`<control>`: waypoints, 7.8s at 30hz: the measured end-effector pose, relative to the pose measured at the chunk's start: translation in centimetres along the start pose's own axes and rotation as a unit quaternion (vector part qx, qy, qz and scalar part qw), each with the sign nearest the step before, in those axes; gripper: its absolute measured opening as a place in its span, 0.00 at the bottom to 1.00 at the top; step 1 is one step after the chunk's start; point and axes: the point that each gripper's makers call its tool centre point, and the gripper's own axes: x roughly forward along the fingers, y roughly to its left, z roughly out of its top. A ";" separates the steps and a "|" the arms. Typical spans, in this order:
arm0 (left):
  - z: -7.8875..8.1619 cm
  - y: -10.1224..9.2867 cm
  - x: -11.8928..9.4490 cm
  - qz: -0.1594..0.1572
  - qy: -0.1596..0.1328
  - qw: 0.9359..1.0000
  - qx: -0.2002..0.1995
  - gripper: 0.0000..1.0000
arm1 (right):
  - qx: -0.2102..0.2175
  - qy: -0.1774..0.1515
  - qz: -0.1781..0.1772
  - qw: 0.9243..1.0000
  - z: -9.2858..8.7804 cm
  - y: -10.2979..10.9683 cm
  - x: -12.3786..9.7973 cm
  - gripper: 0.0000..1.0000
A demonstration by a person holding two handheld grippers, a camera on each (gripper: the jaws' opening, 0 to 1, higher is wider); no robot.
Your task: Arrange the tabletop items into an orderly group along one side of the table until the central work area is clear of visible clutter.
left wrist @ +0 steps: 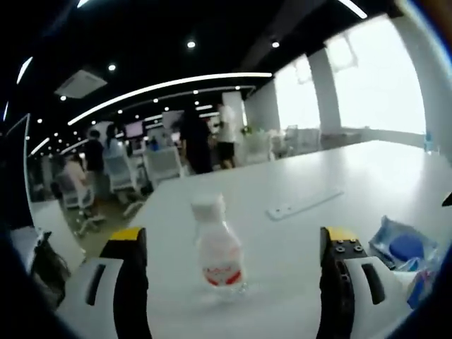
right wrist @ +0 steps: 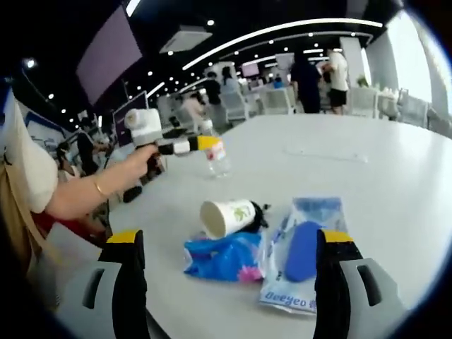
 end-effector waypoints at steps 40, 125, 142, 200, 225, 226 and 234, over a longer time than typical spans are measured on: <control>-0.7 -6.6 -14.0 -0.137 0.047 0.989 0.012 0.99 | -0.085 0.025 0.056 0.995 2.0 1.6 7.4 0.93; -3.1 -16.0 -17.8 -0.291 0.015 0.944 0.153 0.87 | 0.002 0.205 0.033 0.978 -3.0 5.5 4.8 0.01; -4.7 -19.2 -19.0 -0.347 0.017 0.904 0.248 0.71 | -0.003 0.228 0.065 0.971 -4.3 7.1 5.2 0.01; -2.8 -17.3 -18.2 -0.272 -0.014 0.927 0.257 0.41 | 0.102 -0.008 0.131 0.986 4.3 7.2 4.5 0.61; -1.6 -14.6 -15.1 -0.239 -0.001 0.967 0.085 0.40 | 0.002 0.003 0.122 0.993 4.2 6.7 3.3 1.00; -1.7 -14.4 -14.9 -0.236 0.002 0.968 0.081 0.40 | 0.002 0.004 0.122 0.993 4.2 6.6 3.3 1.00; -1.5 -13.6 -12.5 -0.233 0.010 0.971 0.054 0.41 | 0.006 0.016 0.099 0.995 3.5 5.0 3.4 1.00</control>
